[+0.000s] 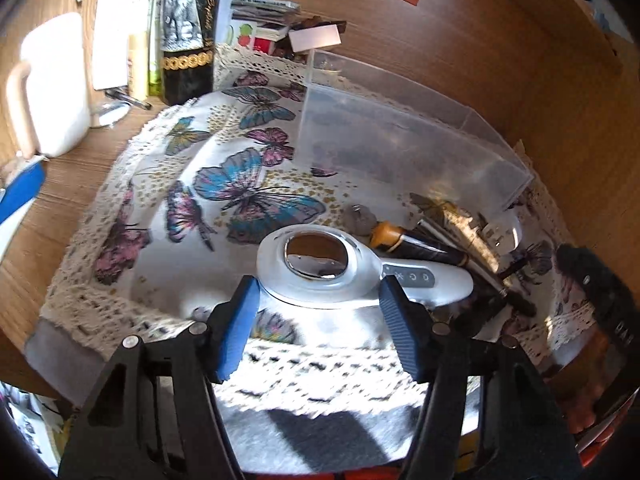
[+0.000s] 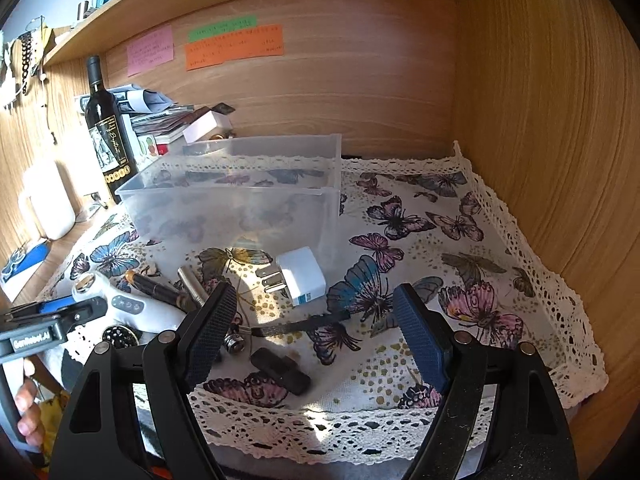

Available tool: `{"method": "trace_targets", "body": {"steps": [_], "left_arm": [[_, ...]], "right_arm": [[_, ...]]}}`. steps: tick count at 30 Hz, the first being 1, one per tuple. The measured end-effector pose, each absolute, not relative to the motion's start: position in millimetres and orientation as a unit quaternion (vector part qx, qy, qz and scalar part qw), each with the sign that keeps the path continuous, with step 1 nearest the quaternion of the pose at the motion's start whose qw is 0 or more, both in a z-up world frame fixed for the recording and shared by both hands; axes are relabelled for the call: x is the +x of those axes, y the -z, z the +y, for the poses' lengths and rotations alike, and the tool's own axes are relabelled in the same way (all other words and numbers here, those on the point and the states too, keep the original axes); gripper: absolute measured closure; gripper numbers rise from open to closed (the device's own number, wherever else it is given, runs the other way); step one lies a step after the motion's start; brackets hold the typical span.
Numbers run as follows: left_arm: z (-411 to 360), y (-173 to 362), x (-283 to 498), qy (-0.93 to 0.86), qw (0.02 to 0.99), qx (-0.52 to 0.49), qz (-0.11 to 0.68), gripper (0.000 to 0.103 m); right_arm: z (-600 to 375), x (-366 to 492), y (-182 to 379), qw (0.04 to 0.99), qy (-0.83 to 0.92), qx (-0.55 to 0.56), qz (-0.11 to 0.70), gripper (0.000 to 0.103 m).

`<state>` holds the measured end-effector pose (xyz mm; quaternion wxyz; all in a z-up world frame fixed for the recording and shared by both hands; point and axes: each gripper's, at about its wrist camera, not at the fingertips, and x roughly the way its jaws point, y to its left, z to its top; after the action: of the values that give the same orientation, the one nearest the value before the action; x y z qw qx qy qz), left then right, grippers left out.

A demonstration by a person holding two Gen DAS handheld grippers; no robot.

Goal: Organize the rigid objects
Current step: 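Lower the left gripper onto the white handheld massager and grasp it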

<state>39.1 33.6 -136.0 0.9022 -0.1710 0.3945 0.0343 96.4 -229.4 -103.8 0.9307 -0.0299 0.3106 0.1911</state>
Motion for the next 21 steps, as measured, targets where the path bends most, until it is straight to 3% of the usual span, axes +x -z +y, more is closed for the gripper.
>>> {"method": "trace_targets", "body": {"steps": [9,14,21], "left_arm": [[50.6,124.4,84.6,-0.004,0.895,-0.175,0.411,0.045],[67.7,118.3,99.5,-0.024,0.9,-0.135,0.414,0.052],[70.0,116.4,111.8,-0.027,0.899,-0.074,0.43,0.047]], "right_arm": [[-227.3,108.2,110.9,0.926,-0.191,-0.034,0.325,0.025],[-223.8,113.2,109.8,0.924,-0.195,-0.044,0.327,0.025],[-209.7,134.7,114.9,0.912,-0.214,-0.066,0.344,0.025]]}}
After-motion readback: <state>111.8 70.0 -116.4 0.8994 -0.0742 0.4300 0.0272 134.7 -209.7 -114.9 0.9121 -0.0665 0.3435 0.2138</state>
